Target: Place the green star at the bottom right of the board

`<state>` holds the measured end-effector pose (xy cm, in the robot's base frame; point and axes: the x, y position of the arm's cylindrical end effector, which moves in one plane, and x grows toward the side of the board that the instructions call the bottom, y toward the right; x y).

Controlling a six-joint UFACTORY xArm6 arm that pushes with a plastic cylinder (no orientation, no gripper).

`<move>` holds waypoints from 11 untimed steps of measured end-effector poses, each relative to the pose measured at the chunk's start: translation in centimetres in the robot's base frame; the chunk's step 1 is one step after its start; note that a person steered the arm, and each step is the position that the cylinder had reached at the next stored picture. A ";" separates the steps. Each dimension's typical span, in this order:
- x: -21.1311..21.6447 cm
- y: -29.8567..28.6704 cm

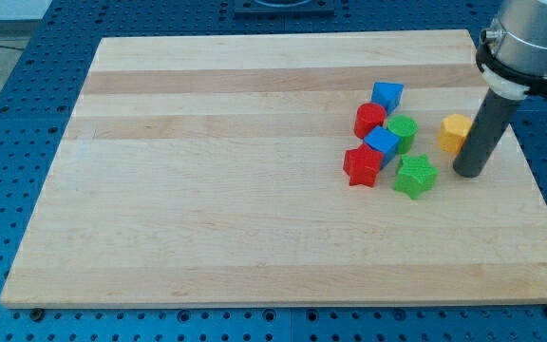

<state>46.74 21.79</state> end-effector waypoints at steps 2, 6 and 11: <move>-1.6 -3.7; 1.9 -8.5; 5.8 -8.7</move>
